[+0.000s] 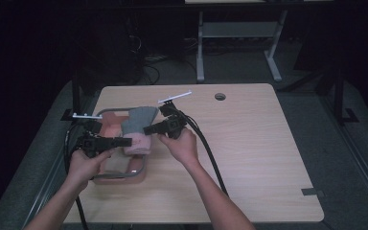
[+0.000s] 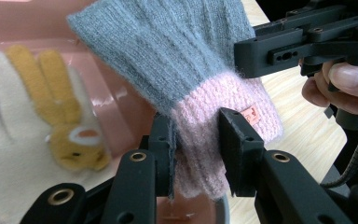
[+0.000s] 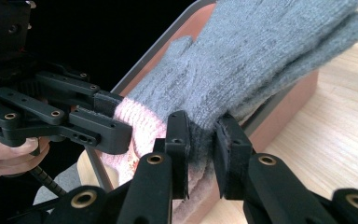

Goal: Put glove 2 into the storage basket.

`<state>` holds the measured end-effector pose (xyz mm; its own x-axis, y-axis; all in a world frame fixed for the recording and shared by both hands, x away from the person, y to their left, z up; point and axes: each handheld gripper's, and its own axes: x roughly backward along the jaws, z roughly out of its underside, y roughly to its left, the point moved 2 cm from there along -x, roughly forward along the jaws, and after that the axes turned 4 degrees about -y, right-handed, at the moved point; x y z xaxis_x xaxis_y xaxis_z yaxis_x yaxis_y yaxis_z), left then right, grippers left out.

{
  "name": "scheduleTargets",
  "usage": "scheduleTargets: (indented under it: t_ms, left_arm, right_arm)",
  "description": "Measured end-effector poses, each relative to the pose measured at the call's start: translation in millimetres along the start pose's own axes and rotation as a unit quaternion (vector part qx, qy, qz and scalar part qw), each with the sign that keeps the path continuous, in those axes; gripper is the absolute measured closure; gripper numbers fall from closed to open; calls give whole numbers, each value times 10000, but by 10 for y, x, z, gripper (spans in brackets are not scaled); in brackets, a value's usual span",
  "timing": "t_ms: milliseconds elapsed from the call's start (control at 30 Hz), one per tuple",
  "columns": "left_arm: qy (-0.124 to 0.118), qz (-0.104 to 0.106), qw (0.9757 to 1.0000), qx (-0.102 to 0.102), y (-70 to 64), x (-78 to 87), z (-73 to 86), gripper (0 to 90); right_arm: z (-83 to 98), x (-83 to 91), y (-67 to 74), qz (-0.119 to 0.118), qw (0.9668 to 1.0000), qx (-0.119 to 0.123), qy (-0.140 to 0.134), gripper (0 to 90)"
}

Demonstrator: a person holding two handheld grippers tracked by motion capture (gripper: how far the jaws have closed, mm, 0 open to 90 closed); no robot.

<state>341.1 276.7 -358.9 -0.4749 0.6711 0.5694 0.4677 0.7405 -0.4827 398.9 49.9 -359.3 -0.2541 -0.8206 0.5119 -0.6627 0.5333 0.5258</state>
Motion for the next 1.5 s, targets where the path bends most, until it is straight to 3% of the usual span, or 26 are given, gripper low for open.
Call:
scheduleTargets:
  t_ms: [867, 1500]
  left_arm:
    - [133, -341, 9992, 147, 327, 201, 75, 680]
    - [415, -533, 9974, 249, 561, 267, 239, 707]
  right_arm:
    - [-30, -464, 69, -258, 9996, -74, 114, 769]
    - [40, -827, 122, -294, 9978, 26, 594, 769]
